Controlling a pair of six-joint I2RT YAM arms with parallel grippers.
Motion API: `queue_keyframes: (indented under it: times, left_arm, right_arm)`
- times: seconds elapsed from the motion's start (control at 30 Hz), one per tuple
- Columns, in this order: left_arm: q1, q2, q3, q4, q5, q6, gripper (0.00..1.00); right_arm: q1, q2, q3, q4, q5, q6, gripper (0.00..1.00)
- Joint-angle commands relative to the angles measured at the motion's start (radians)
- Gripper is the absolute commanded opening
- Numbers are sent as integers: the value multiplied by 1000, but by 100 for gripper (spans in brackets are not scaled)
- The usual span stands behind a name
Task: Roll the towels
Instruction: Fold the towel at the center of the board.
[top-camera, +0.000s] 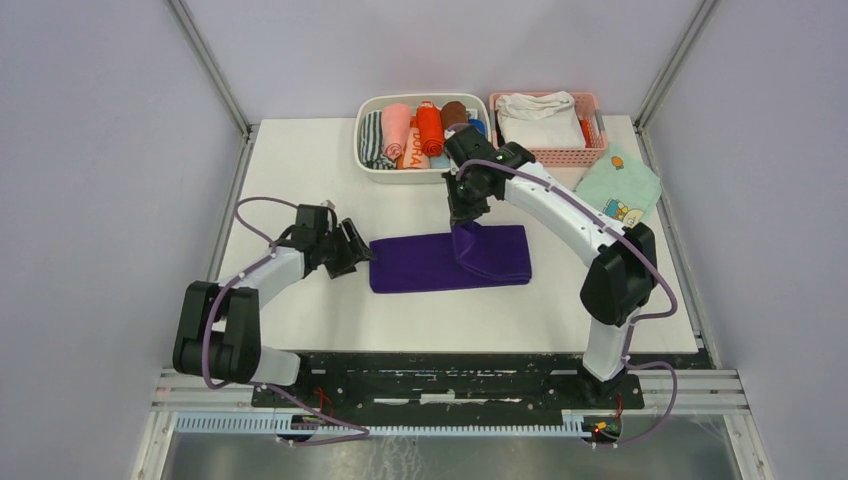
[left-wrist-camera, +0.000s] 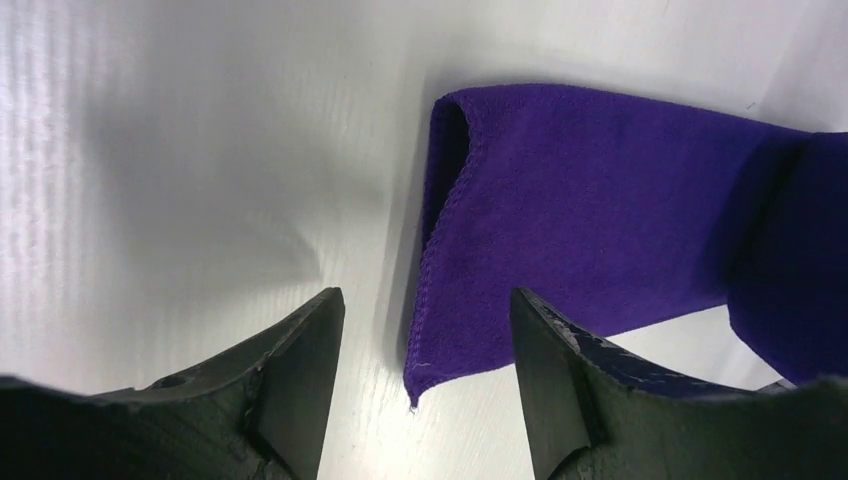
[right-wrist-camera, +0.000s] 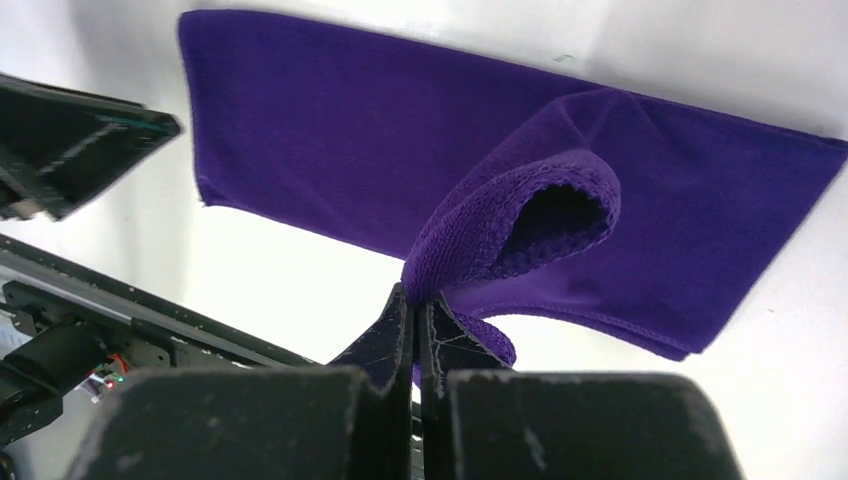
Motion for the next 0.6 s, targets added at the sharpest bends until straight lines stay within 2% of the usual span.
queue_keyframes:
  times: [0.0, 0.23, 0.37, 0.57]
  left_arm:
    - [-40, 46, -16, 112, -8, -76, 67]
    - [-90, 104, -21, 140, -34, -80, 56]
    - [-106, 124, -23, 140, -51, -76, 44]
    - [-124, 144, -23, 140, -76, -71, 36]
  right_arm:
    - [59, 38, 95, 0, 9, 40, 1]
    - [126, 101, 144, 4, 23, 43, 5]
    - [158, 154, 167, 11, 12, 43, 6]
    - [199, 203, 201, 36, 6, 39, 7]
